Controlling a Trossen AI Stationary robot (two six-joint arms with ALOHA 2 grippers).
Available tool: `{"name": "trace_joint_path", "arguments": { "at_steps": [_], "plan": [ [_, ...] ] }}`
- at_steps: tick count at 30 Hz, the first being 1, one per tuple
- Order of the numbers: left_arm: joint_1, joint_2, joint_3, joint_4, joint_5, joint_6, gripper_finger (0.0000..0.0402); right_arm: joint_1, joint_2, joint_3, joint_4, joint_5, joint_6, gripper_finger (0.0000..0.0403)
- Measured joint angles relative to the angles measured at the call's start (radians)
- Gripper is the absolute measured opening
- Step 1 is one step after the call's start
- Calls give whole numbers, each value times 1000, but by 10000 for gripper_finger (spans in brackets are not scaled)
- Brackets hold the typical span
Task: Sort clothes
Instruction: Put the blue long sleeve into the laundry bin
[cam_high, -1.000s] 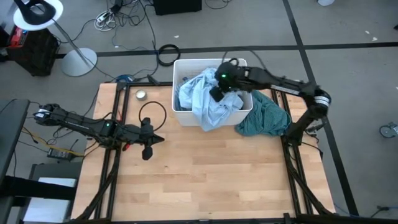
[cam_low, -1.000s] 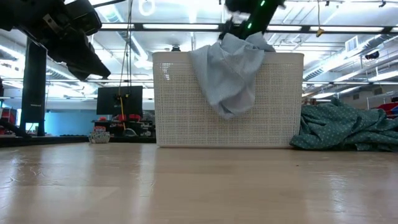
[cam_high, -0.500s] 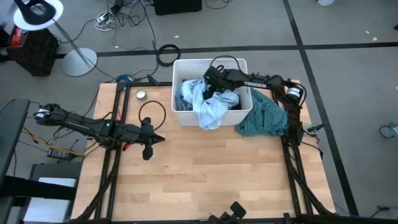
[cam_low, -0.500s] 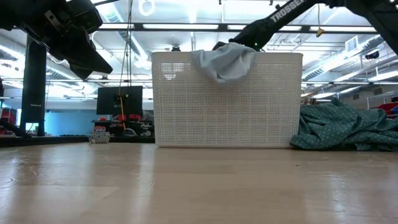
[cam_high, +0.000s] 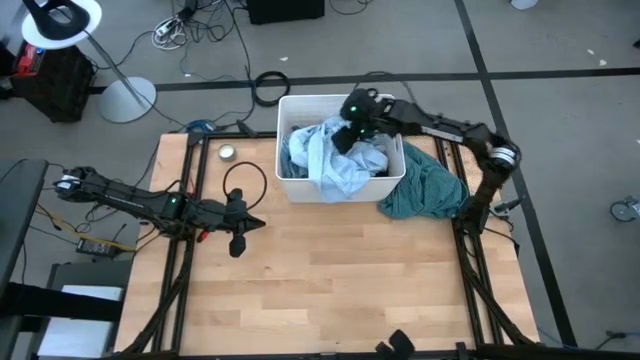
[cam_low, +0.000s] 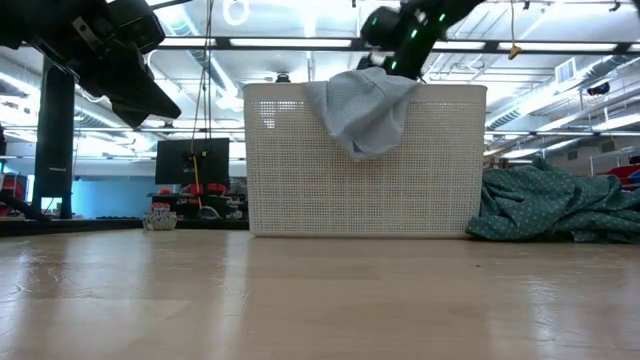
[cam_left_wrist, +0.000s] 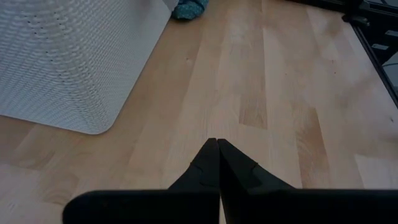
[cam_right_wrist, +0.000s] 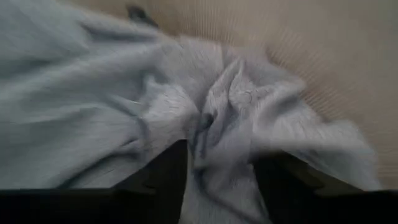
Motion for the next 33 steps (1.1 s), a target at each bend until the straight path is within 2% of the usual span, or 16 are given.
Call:
{"name": "trace_joint_path", "arguments": {
  "at_steps": [4,8,13,18,23,27,33],
  "plan": [
    [0,0,0,0,0,0,0,0,-101,0,-21,0,-7,216],
    [0,0,0,0,0,0,0,17,-195,0,-79,-1,21,231],
    [0,0,0,0,0,0,0,96,-294,0,-154,-7,50,228],
    [0,0,0,0,0,0,0,227,-356,2,-228,3,112,213],
    [0,0,0,0,0,0,0,405,-383,2,-331,97,189,197],
    [0,0,0,0,0,0,0,559,-395,-25,-329,196,246,186],
    [0,0,0,0,0,0,0,725,-397,-160,-340,338,420,151]
  ]
}}
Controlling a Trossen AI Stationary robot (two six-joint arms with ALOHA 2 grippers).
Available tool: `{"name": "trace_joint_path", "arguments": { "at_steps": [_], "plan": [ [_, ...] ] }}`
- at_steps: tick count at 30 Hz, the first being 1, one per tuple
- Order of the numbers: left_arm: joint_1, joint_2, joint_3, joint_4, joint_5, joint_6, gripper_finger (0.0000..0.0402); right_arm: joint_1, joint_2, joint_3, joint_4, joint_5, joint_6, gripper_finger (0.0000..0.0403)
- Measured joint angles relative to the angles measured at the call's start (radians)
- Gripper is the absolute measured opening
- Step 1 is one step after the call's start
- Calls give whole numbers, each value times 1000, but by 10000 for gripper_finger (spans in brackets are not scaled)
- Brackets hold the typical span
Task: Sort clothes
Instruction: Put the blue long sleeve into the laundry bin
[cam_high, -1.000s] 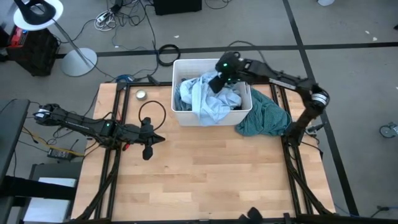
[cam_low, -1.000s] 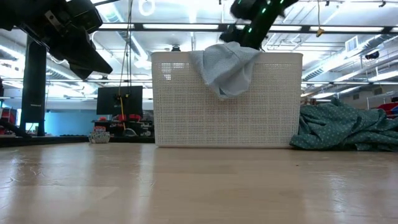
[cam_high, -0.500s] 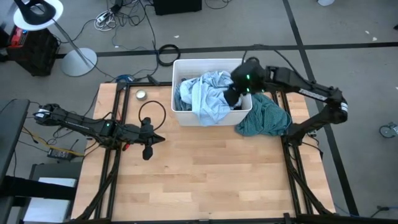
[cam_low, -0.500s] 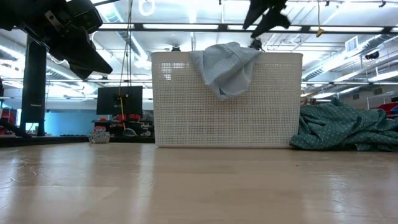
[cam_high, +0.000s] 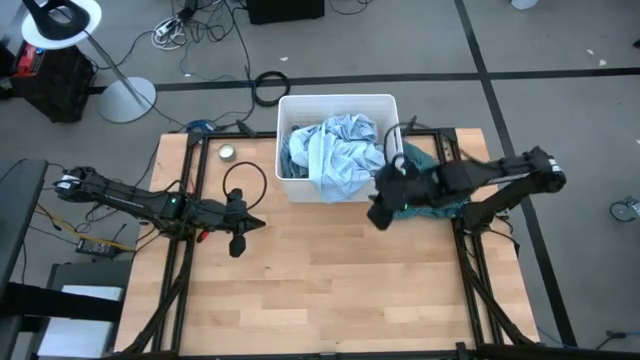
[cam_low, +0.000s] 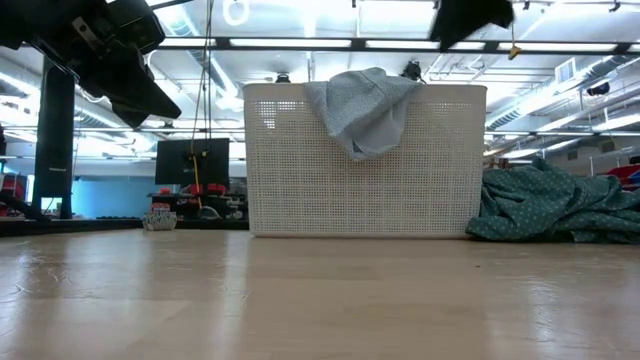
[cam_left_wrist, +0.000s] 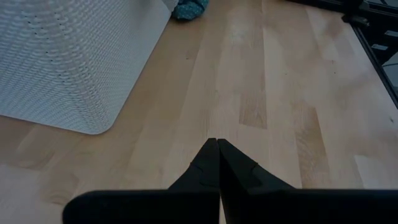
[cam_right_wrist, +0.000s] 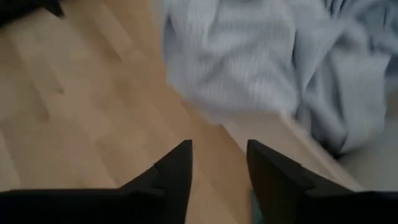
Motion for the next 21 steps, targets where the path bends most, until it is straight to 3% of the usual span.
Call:
{"name": "trace_joint_path", "arguments": {
  "at_steps": [8,13,21],
  "plan": [
    [0,0,0,0,0,-3,0,119,0,-295,151,201,216,14],
    [0,0,0,1,0,-3,0,117,4,-465,385,251,233,5],
    [0,0,0,16,0,-3,0,43,4,-623,752,259,105,2]
  ]
}}
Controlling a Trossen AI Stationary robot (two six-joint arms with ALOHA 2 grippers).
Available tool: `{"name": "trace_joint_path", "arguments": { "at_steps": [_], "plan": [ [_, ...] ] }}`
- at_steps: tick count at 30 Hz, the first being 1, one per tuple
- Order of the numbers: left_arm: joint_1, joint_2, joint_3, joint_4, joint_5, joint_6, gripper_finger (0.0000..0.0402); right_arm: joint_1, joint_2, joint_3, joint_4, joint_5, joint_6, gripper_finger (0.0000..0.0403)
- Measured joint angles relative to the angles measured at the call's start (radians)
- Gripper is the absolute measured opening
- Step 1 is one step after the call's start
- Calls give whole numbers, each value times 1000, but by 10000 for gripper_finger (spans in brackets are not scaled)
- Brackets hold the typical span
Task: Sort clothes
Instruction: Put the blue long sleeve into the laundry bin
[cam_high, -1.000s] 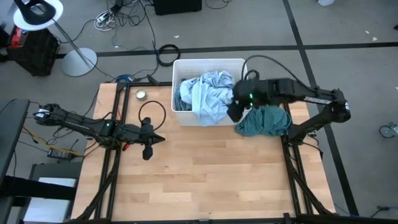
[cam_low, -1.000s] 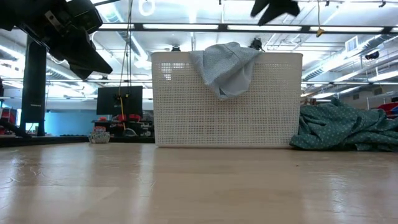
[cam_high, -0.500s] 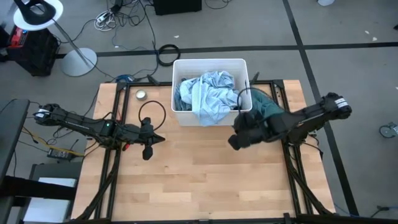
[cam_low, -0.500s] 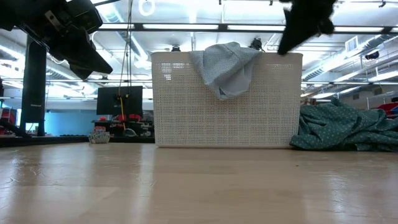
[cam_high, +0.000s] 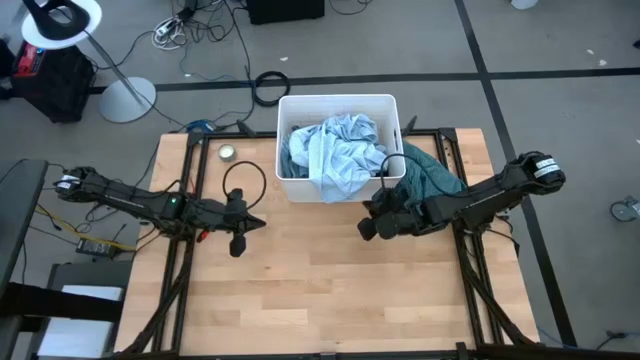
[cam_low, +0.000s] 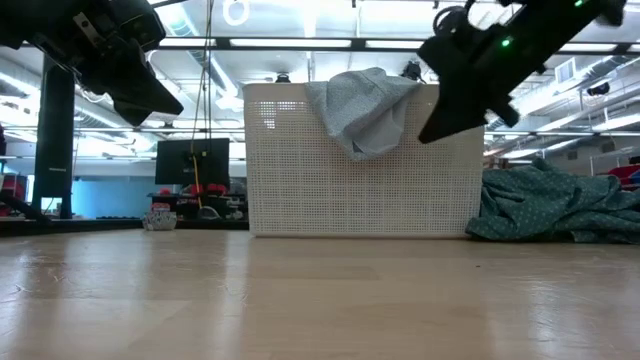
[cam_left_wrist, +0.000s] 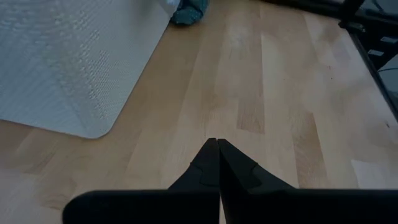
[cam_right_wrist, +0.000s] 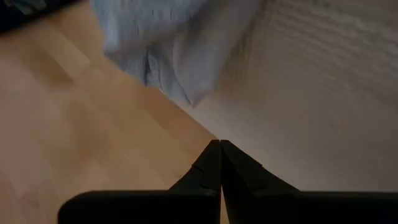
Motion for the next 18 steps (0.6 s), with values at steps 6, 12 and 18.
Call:
{"name": "trace_joint_path", "arguments": {
  "at_steps": [6,12,18],
  "plan": [
    [0,0,0,14,0,0,0,-54,0,-34,206,-52,-128,1],
    [0,0,0,13,0,0,0,-90,0,-34,392,-132,-256,1],
    [0,0,0,12,0,0,0,-117,0,3,464,-143,-344,0]
  ]
}}
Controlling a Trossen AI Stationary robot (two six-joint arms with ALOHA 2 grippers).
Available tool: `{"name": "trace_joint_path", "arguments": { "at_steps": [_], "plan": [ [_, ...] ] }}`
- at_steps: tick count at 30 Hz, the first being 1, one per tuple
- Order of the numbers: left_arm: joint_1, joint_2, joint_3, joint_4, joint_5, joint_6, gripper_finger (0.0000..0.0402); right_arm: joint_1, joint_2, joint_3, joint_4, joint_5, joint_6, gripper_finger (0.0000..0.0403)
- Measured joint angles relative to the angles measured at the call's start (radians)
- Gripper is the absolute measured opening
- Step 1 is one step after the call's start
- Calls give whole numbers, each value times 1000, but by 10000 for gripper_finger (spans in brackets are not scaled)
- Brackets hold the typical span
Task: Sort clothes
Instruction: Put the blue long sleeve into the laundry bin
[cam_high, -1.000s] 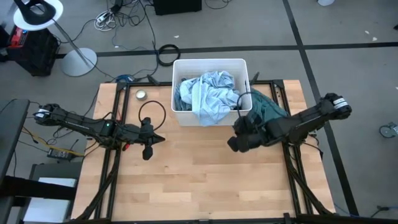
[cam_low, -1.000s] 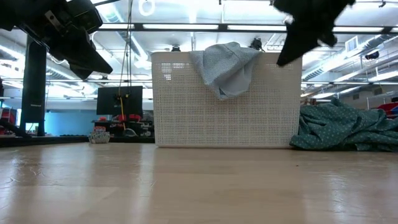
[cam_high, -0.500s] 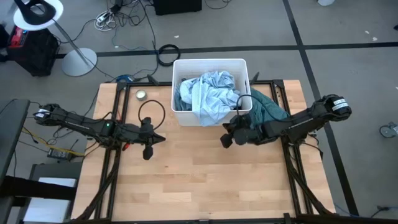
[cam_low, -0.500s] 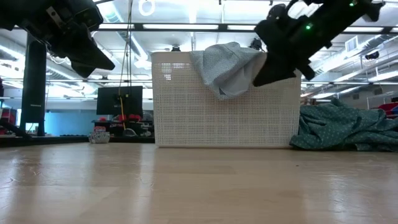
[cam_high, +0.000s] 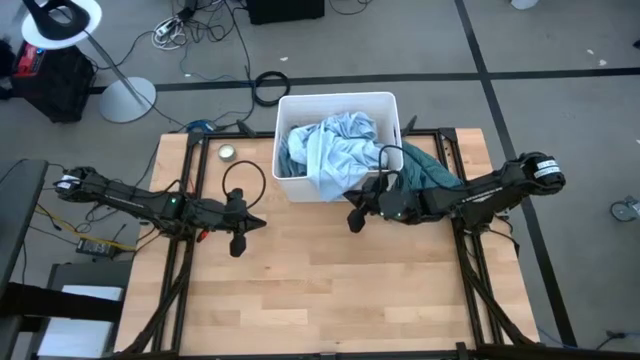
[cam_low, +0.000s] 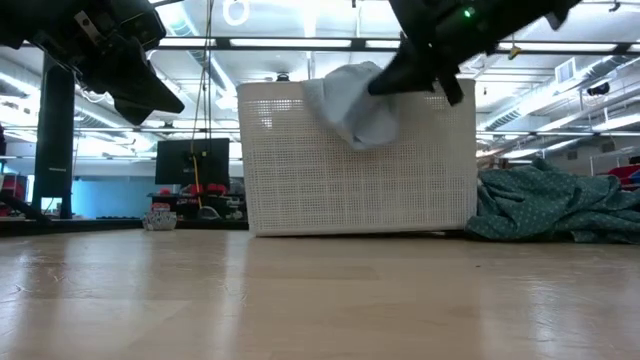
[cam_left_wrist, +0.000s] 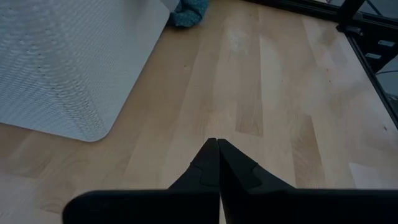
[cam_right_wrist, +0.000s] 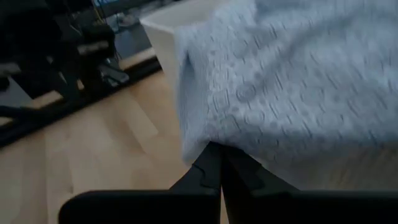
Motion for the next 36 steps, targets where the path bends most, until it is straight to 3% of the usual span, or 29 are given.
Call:
{"name": "trace_joint_path", "arguments": {
  "at_steps": [12,23,29,36],
  "plan": [
    [0,0,0,1,0,0,0,-73,0,206,2,-2,-281,0],
    [0,0,0,-4,0,0,0,-313,0,455,19,-12,-531,0],
    [0,0,0,-7,0,1,0,-406,-1,518,-138,-95,-464,0],
    [0,0,0,-7,0,6,0,-448,40,515,-569,-163,-248,0]
  ]
}}
